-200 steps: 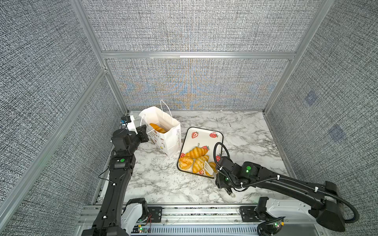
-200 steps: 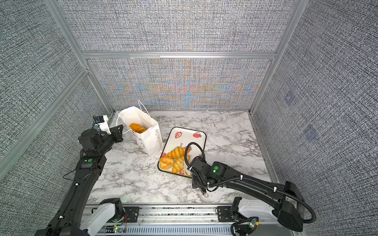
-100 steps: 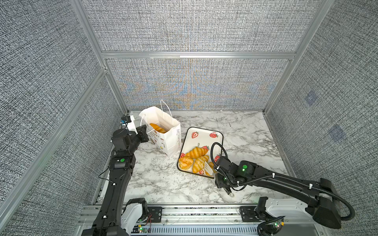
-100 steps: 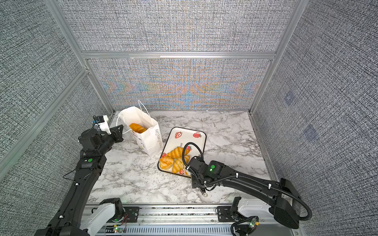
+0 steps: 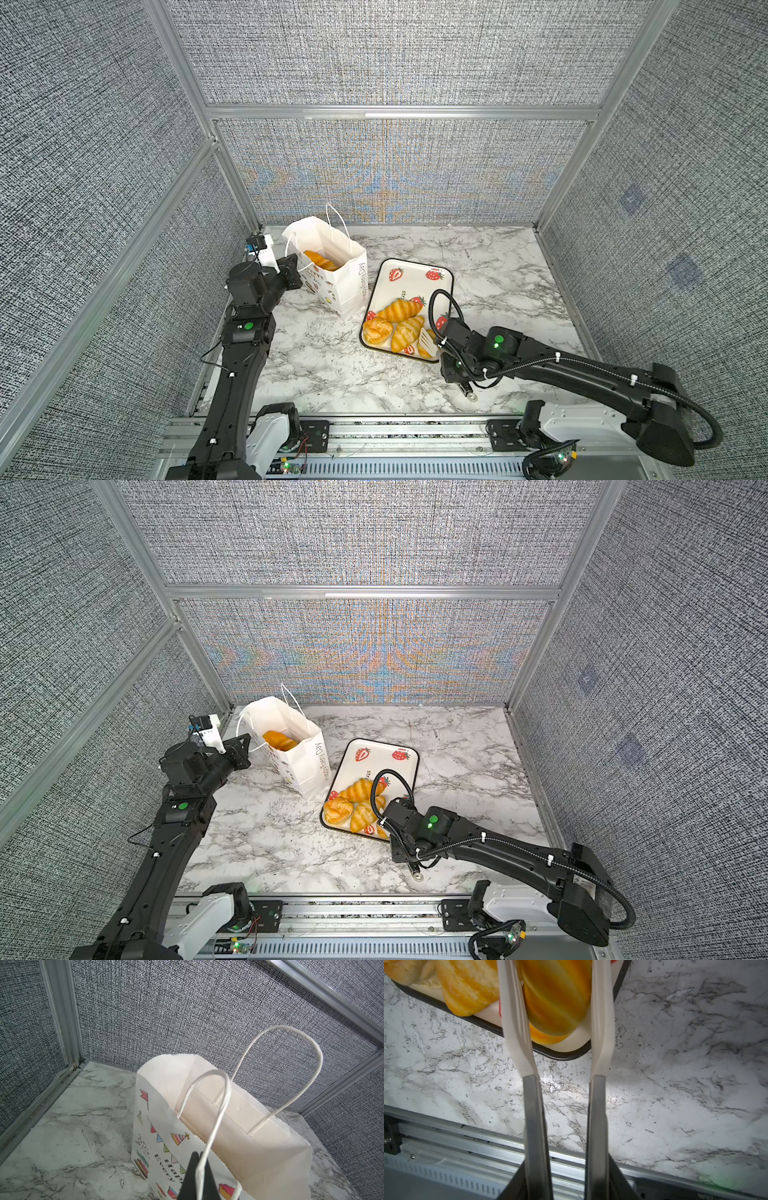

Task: Pack bread into a paper bag
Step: Pick up the bread from the tray.

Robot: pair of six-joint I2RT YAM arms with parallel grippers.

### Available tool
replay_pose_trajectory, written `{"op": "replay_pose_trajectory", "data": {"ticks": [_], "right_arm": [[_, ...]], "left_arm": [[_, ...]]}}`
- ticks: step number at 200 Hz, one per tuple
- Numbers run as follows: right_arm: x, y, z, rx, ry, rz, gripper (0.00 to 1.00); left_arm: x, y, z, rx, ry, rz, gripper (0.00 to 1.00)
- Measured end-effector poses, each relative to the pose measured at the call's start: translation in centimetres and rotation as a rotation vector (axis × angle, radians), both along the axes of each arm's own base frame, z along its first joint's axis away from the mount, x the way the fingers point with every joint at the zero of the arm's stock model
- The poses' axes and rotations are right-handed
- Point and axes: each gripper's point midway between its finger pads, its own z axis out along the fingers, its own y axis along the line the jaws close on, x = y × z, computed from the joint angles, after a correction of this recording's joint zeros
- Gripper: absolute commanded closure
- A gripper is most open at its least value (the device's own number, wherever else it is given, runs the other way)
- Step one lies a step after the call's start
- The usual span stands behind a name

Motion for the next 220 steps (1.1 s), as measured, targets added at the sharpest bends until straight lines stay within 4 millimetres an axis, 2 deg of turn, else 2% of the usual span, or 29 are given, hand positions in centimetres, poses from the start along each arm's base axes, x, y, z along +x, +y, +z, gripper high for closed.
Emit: {"op": "replay_pose_trajectory", "data": {"ticks": [53, 105, 130, 167, 220], "right_arm": [[0.3, -0.9, 0.8, -0.013, -0.035, -0.014, 0.62], [1.5, -1.3, 2.2, -0.009, -0.090, -0.041, 0.63], [2.6, -0.9, 4.0, 0.023, -0.139, -0.053, 0.63], [3.8, -0.6, 5.4, 0.043, -0.189, -0.057, 0.63], [6.4, 0.8, 8.5, 0.112, -0.286, -0.071, 0.63]], "left_arm": [[0.0, 0.0, 0.0, 0.007, -0.003, -0.001, 1.00], [0.0, 0.0, 0.0, 0.007, -0.003, -0.001, 1.00], [0.0, 0.0, 0.0, 0.010, -0.004, -0.002, 1.00], [0.0, 0.0, 0.0, 0.010, -0.004, -0.002, 1.00], [0.0, 0.0, 0.0, 0.013, -0.005, -0.003, 1.00]]}}
